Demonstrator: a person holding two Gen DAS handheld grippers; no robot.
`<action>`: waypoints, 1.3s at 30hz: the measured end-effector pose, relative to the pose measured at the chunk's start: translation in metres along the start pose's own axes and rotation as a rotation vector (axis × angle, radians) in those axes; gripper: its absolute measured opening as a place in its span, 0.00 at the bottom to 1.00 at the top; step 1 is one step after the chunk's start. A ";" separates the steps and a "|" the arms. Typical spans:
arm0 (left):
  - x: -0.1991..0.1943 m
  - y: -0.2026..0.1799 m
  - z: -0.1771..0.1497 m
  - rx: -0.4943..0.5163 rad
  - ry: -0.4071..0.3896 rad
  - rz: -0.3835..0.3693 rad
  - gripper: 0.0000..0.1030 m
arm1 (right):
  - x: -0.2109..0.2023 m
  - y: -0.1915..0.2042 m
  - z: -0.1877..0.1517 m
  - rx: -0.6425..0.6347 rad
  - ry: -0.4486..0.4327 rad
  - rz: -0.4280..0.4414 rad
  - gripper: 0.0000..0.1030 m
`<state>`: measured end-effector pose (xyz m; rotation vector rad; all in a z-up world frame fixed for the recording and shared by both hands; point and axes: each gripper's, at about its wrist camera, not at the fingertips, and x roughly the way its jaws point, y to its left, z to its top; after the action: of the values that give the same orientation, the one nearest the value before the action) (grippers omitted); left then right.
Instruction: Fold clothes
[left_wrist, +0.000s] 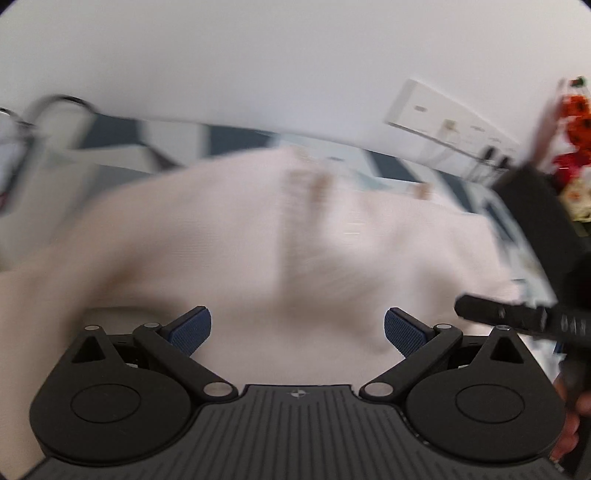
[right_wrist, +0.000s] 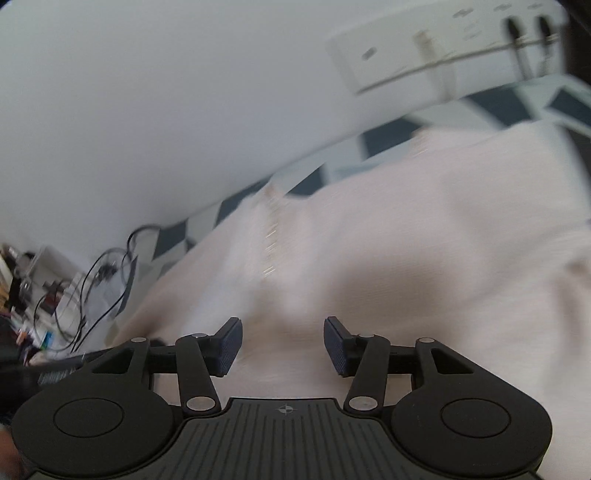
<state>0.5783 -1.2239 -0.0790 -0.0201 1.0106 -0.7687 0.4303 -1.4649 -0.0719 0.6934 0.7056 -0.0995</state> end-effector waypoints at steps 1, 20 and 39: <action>0.007 -0.008 0.003 0.000 0.008 -0.033 0.99 | -0.014 -0.010 0.001 0.010 -0.021 -0.019 0.45; 0.057 -0.026 0.022 -0.079 0.049 0.186 0.10 | -0.041 -0.175 0.007 0.667 -0.224 -0.099 0.09; 0.062 -0.036 0.055 -0.051 -0.062 0.218 0.72 | -0.064 -0.146 0.019 0.389 -0.175 -0.152 0.29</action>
<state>0.6188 -1.3051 -0.0826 0.0220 0.9554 -0.5401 0.3471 -1.5989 -0.1022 0.9887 0.5739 -0.4411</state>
